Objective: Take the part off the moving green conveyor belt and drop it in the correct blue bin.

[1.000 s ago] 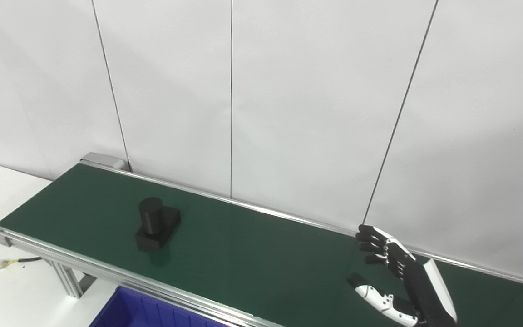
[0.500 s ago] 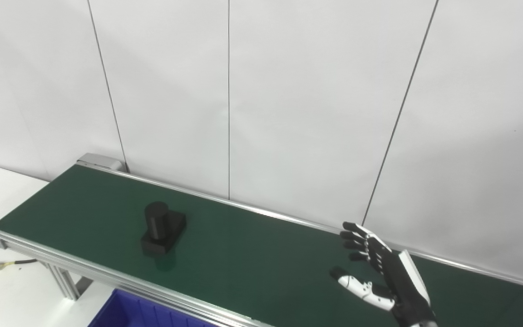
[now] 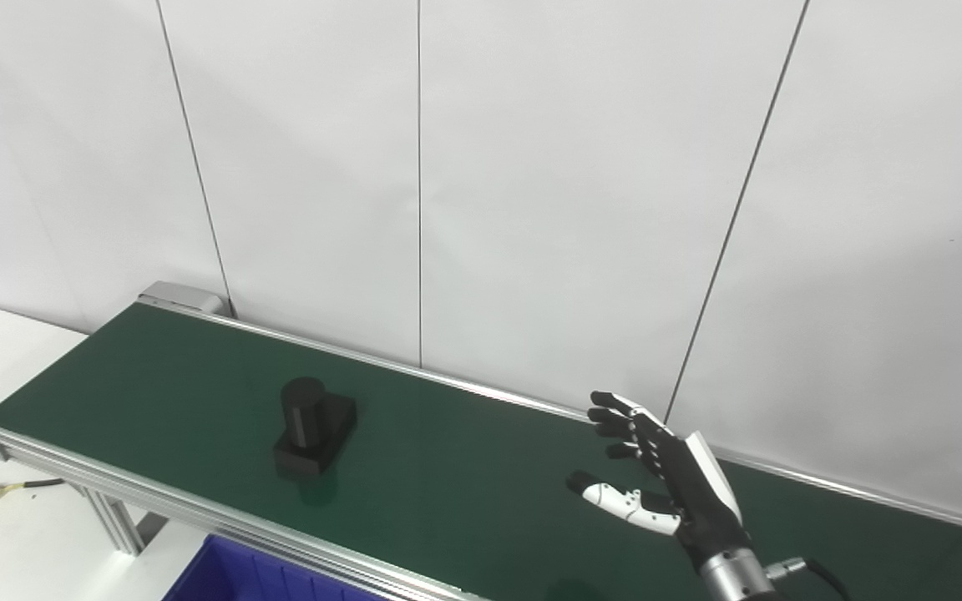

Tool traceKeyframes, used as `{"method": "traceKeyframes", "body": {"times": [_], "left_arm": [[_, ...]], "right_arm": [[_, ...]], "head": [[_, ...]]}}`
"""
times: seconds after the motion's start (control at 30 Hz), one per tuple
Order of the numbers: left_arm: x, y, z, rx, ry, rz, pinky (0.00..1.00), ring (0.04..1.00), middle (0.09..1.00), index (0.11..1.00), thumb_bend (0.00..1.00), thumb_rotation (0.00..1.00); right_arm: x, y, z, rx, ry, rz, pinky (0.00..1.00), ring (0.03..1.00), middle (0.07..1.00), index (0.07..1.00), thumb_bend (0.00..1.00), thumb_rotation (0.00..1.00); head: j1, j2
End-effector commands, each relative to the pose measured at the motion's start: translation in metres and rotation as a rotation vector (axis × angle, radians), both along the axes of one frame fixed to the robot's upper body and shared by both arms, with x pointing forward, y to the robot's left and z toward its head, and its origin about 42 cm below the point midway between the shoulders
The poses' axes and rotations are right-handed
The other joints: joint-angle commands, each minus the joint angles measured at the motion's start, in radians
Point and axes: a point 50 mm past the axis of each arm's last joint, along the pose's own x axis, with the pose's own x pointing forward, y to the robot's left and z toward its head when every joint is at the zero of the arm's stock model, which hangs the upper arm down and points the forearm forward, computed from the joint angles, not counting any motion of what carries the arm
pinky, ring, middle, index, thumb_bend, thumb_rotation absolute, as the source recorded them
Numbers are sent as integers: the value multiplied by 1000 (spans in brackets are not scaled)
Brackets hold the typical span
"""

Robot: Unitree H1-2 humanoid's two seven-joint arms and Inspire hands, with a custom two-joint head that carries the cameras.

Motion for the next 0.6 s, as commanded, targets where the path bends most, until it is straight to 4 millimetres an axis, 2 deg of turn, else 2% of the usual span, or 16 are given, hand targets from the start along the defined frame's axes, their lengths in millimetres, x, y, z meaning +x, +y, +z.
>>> {"method": "traceKeyframes", "body": {"times": [0.0, 0.27, 0.43, 0.57], "left_arm": [[9, -5, 13, -15, -84, 7, 625, 699, 762, 787, 847, 483], [3, -8, 14, -15, -85, 12, 628, 707, 773, 788, 859, 490], [1, -10, 15, -9, -91, 9, 626, 705, 767, 792, 866, 505], [-1, -12, 15, -13, -90, 9, 621, 699, 758, 795, 878, 506]], "right_arm": [[11, 17, 23, 31, -96, 34, 723, 791, 817, 848, 604, 313], [17, 45, 13, 54, -61, 63, 722, 785, 804, 837, 594, 292], [15, 59, 13, 54, -54, 87, 731, 798, 810, 844, 596, 298], [13, 71, 16, 61, -54, 109, 731, 794, 809, 846, 599, 257]], "head": [[0, 1], [6, 7], [6, 8], [11, 13]]}}
